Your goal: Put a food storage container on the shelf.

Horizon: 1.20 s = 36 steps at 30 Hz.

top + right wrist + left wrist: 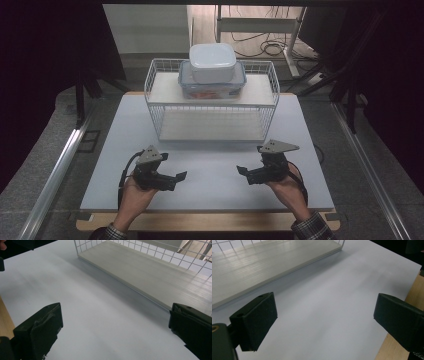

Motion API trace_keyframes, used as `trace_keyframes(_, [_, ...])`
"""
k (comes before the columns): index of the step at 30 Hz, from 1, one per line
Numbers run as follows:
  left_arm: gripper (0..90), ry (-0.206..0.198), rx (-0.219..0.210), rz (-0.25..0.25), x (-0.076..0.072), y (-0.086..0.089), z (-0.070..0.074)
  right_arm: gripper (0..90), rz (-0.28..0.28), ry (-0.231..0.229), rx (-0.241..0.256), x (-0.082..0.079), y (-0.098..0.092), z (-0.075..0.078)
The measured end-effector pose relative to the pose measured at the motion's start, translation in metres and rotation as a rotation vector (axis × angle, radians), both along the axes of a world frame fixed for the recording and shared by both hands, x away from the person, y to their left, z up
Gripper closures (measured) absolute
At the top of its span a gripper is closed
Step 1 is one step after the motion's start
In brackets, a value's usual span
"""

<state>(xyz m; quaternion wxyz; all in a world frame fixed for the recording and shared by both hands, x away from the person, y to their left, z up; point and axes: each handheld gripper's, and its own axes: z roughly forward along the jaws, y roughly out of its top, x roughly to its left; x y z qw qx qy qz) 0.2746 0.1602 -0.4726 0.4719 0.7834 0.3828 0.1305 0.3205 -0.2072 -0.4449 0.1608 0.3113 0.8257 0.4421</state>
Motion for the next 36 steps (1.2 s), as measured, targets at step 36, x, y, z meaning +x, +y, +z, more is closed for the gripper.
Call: trace_keyframes(36, [4.4, 0.015, 0.011, 0.037, -0.02, 0.019, -0.017, 0.0, -0.055, 0.001, 0.005, -0.022, -0.032, -0.013])
